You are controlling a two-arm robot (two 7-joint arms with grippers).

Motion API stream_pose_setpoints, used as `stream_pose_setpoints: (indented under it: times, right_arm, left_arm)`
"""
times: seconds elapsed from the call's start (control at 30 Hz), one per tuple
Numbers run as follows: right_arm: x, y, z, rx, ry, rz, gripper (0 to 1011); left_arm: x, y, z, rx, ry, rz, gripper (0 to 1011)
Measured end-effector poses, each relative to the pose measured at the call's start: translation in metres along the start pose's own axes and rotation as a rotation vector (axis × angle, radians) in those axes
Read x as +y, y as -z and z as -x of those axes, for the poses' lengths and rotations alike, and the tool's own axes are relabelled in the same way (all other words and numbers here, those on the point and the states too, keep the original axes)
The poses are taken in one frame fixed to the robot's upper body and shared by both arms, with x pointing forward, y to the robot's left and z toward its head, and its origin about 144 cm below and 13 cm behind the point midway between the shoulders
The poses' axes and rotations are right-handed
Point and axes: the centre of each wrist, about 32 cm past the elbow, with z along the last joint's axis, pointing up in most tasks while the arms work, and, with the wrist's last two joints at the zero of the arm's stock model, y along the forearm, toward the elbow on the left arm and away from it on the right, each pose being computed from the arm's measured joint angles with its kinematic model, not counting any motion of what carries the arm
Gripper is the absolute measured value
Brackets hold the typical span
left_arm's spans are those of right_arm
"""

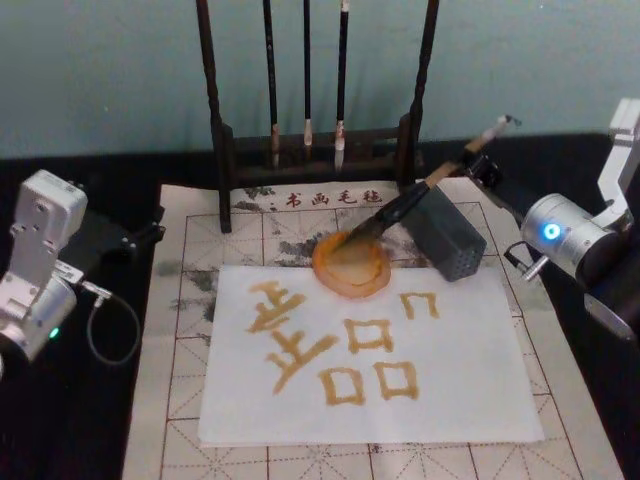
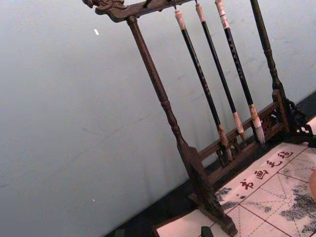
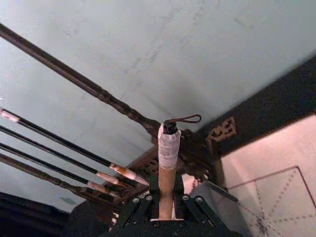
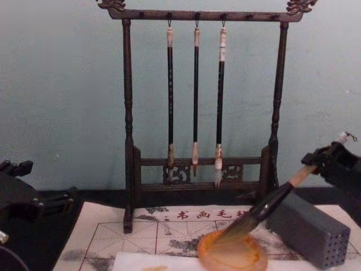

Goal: Pick up the brush from the inkstone, write on the paper, then place the brush back to its original position.

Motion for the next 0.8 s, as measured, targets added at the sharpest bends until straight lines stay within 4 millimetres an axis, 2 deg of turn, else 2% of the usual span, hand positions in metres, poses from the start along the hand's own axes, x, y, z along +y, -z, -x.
stream_pose_setpoints:
  times: [0.23,0.43,0.8]
  right_arm:
    - [-0.002,-0.002,0.006,-0.045,-0.044,-0.036,181]
    - [-0.005,-0.001,0.009,-0.152,-0.095,-0.084,181]
    - [-0.016,0.007,0.003,-0.342,-0.222,-0.148,181]
  left_arm:
    - [0.000,0.000,0.000,0.000,0.000,0.000,1001]
    - [0.000,0.000,0.000,0.000,0.000,0.000,1001]
    - [0.000,0.000,0.000,0.000,0.000,0.000,1001]
